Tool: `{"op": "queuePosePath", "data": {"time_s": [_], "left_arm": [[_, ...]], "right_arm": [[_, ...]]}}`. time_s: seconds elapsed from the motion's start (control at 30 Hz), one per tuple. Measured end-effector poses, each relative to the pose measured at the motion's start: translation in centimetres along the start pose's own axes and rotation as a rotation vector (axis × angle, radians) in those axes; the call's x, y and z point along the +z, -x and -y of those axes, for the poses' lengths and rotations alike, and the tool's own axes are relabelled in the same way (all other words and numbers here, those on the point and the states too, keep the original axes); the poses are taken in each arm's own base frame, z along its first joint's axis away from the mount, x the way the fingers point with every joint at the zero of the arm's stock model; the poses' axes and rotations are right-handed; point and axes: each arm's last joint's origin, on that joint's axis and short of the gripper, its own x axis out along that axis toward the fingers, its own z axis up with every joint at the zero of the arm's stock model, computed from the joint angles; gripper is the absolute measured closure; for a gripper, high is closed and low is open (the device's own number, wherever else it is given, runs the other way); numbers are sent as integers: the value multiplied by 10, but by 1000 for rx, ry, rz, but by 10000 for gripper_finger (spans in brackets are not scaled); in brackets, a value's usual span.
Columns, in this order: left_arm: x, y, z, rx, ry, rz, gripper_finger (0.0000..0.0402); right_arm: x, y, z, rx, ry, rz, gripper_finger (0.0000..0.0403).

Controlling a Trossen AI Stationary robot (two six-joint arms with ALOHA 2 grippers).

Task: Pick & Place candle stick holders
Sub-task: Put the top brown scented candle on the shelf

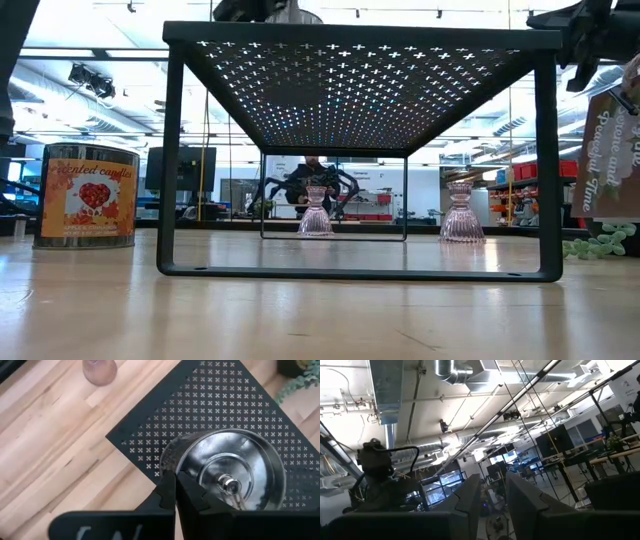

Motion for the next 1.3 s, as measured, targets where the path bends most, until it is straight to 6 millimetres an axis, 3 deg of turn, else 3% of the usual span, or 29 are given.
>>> {"op": "queuePosePath", "data": {"time_s": [0.47,0.73,1.03,1.3], "left_arm": [[17,-13,-18,46,-17,-17,401],[20,-34,-11,54,-71,-79,401],[23,-35,-11,42,-74,-62,400],[22,-35,-10,23,-72,-79,372]], "right_arm": [[0,0,0,-9,1,-3,309],[0,0,0,-16,-2,-7,309],[-1,0,1,-25,0,-13,309],[-1,0,1,-25,1,-13,309]]}}
